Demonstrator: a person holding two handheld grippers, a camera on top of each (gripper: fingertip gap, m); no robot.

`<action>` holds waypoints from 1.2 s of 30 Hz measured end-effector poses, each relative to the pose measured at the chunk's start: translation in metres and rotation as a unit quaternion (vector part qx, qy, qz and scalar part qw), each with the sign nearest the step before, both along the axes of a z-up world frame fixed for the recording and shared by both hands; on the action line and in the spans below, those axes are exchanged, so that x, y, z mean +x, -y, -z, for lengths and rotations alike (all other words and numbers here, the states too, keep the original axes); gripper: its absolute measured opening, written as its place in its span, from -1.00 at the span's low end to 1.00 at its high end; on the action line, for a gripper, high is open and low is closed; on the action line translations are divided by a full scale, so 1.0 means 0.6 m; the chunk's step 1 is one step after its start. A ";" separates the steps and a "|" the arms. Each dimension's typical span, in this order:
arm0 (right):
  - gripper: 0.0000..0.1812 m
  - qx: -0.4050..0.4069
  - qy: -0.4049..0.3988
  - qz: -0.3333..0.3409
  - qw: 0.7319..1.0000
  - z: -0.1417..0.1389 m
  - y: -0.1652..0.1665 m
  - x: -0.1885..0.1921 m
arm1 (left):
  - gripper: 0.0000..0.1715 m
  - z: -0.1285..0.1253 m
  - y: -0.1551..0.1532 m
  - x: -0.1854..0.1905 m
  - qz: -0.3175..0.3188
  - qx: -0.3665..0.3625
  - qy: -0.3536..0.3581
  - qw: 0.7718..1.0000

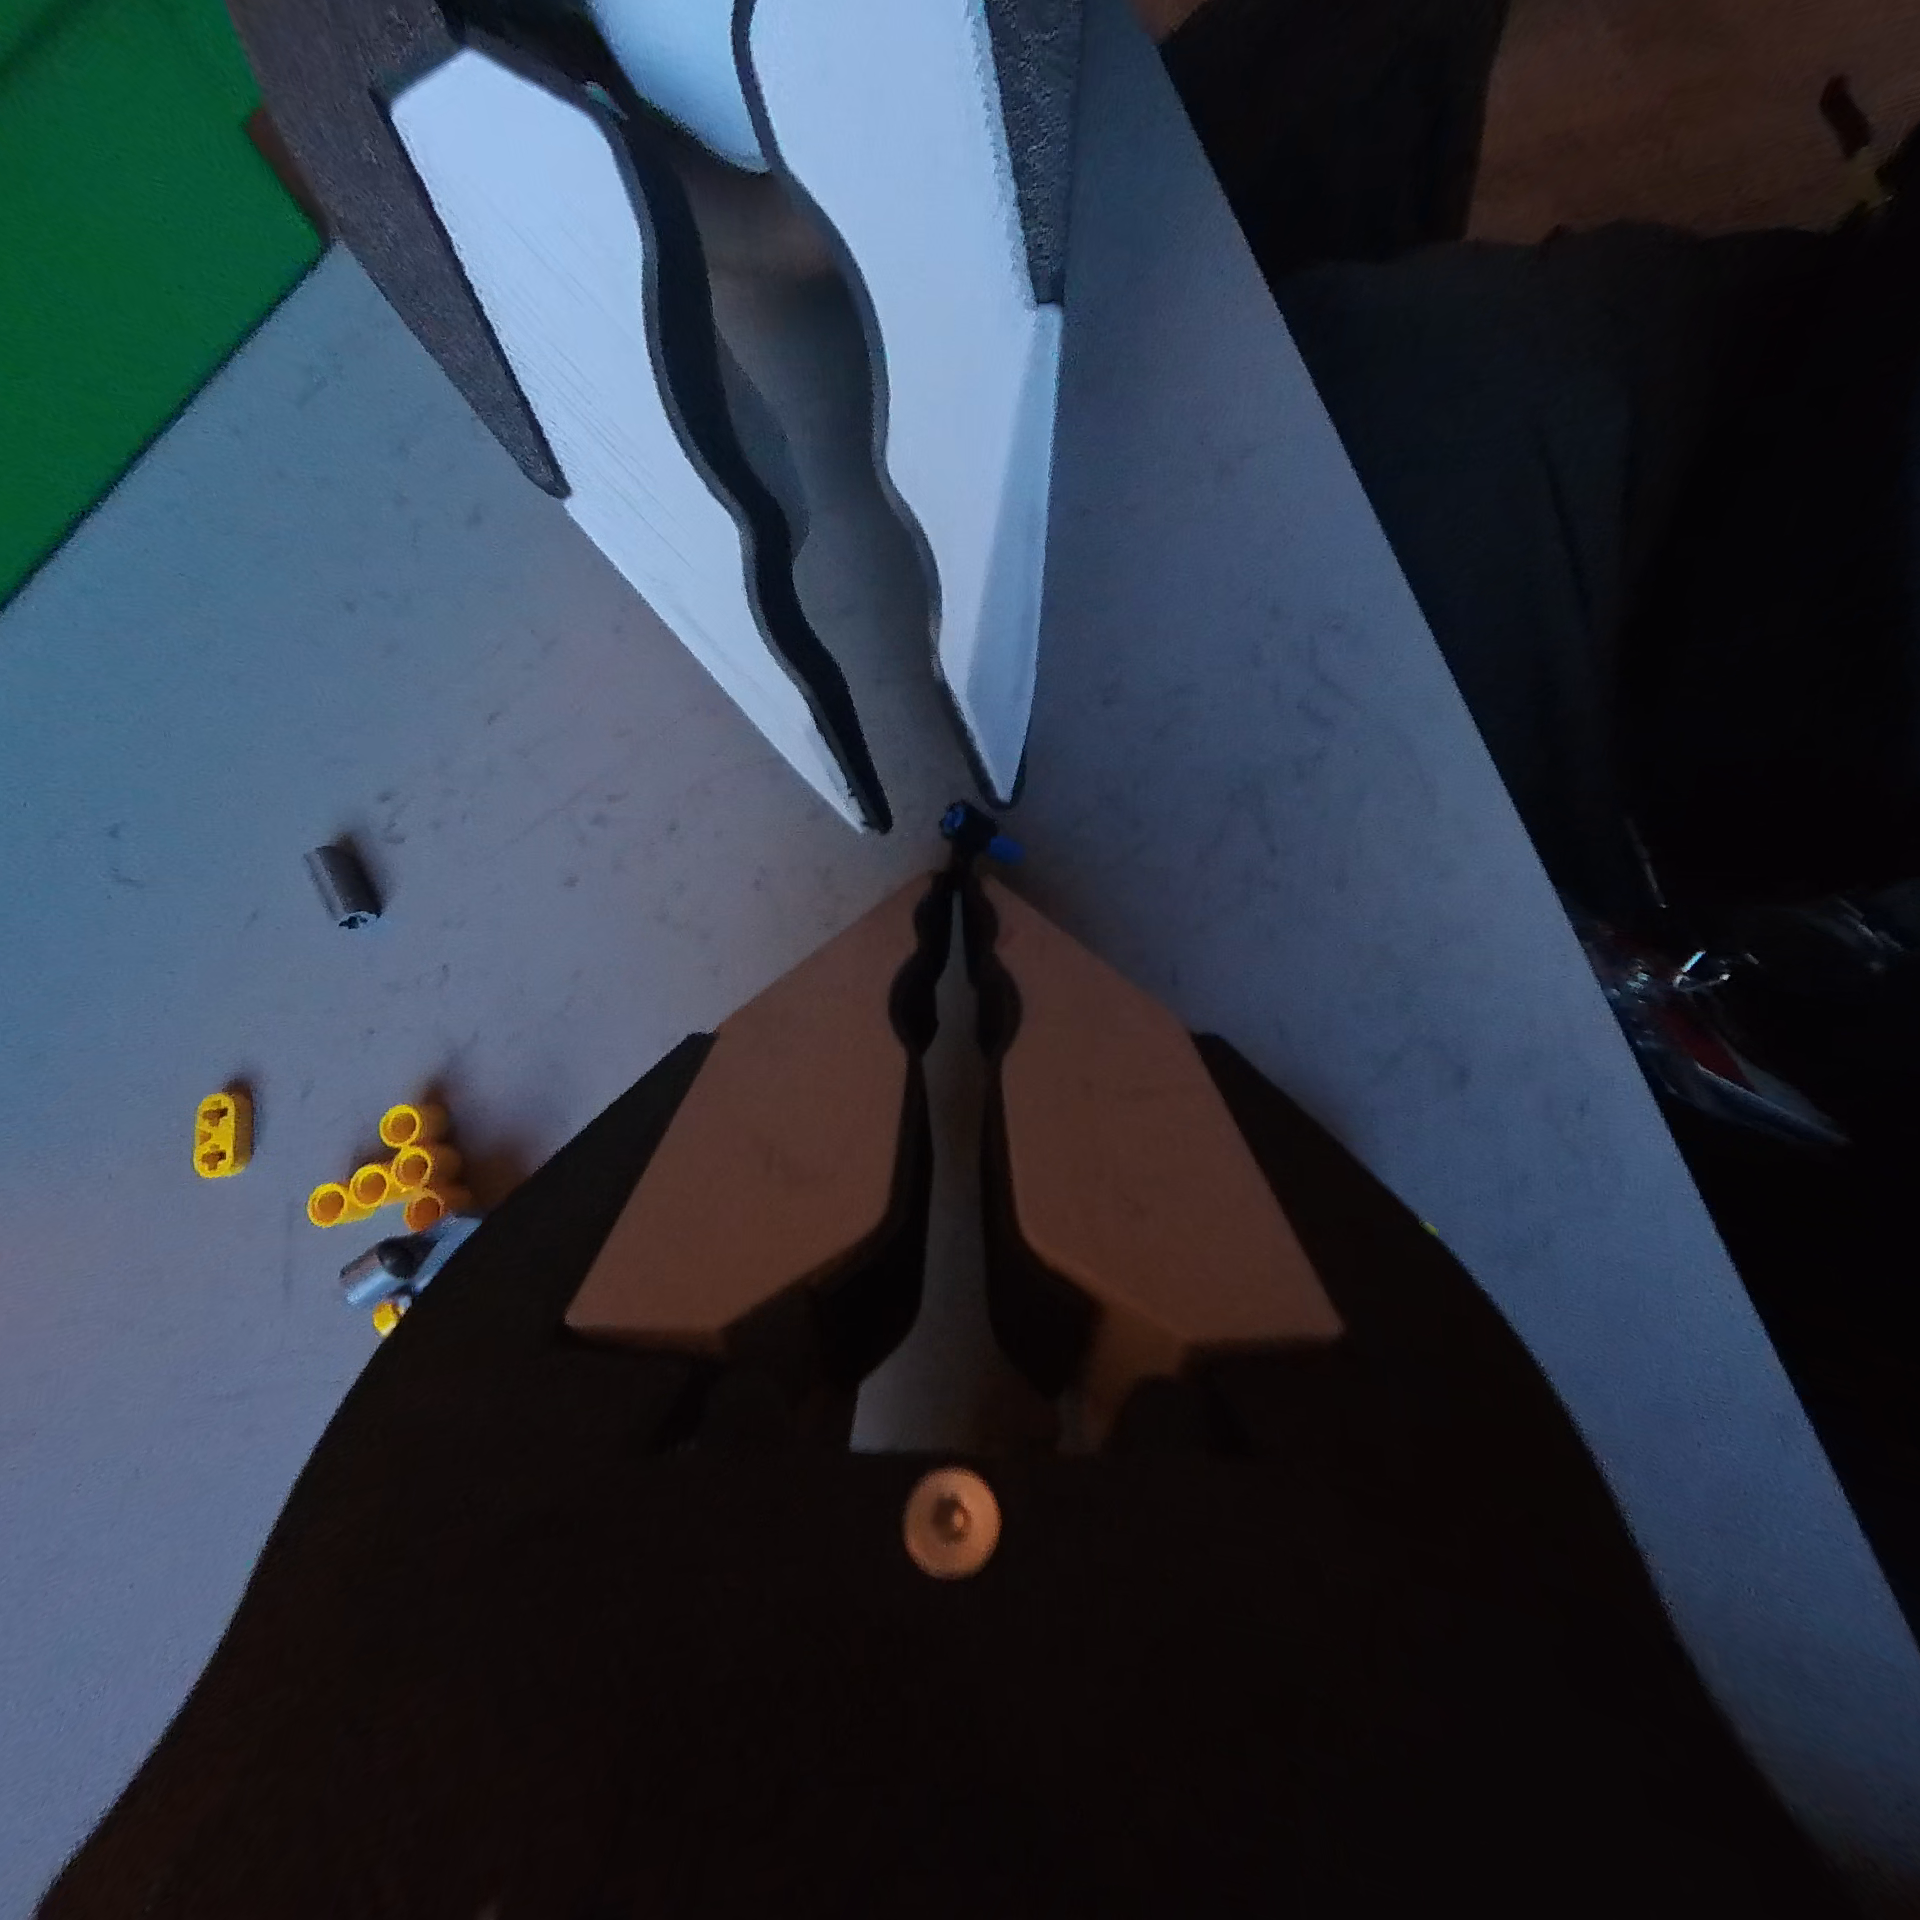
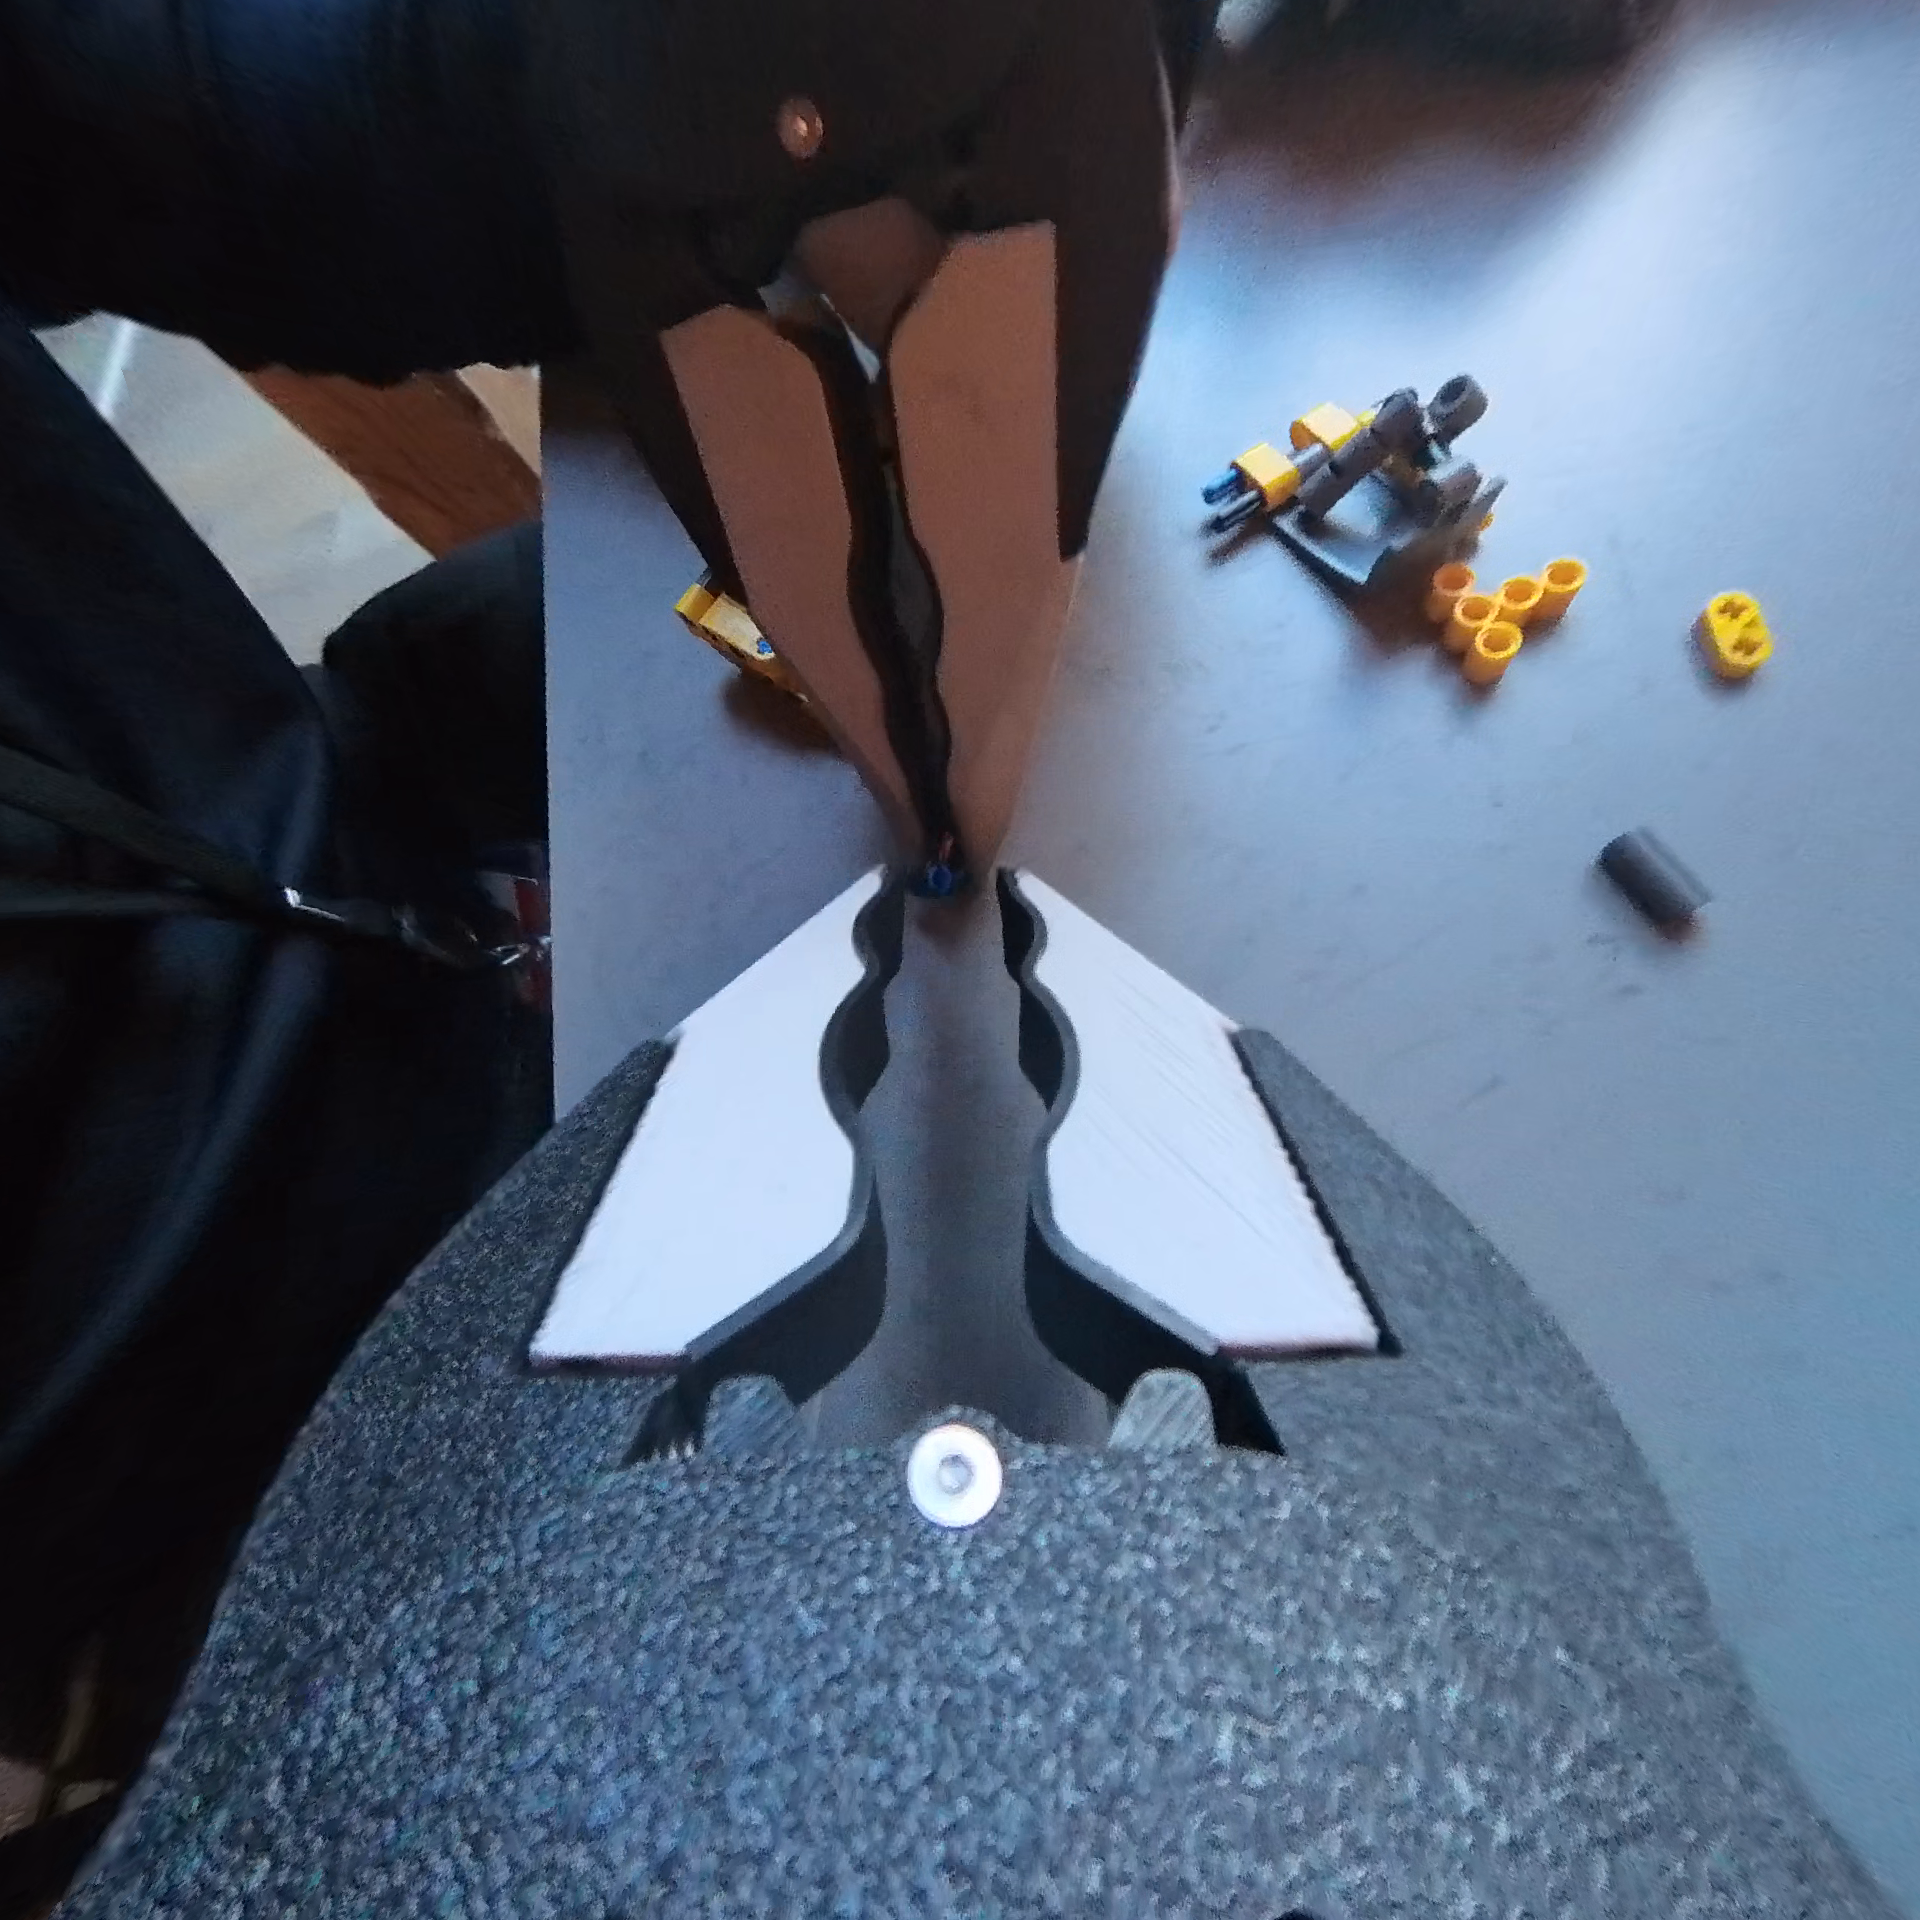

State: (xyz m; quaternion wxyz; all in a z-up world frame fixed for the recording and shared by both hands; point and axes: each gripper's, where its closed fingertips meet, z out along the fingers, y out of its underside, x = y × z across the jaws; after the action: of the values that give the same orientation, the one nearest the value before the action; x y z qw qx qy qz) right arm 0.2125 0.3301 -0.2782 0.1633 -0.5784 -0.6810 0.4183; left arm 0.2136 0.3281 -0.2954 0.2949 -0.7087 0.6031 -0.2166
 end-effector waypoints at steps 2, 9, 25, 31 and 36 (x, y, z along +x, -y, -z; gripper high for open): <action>-0.83 -0.009 0.013 -0.003 1.000 0.005 0.005 0.003 | -1.00 0.000 0.000 -0.001 -0.001 0.005 0.002 1.000; -0.92 -0.034 0.035 -0.001 0.999 0.014 0.012 -0.003 | -1.00 0.000 -0.003 0.004 -0.003 0.016 0.001 1.000; -0.95 -0.183 0.082 0.018 0.979 0.016 0.011 0.003 | -0.92 -0.002 -0.024 0.002 0.029 0.253 -0.090 0.963; -0.95 -0.221 0.092 0.018 0.971 0.014 0.009 0.003 | -0.90 -0.002 -0.028 0.005 0.041 0.309 -0.124 0.942; -0.95 -0.240 0.103 0.020 0.965 0.014 0.007 0.002 | -0.91 -0.001 -0.022 0.014 0.054 0.319 -0.126 0.938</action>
State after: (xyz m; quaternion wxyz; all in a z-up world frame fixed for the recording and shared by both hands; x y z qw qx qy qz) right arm 0.2139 0.3262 -0.2866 -0.0426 -0.6542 -0.5623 0.5041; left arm 0.2222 0.3412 -0.2950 0.4147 -0.5657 0.7100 0.0629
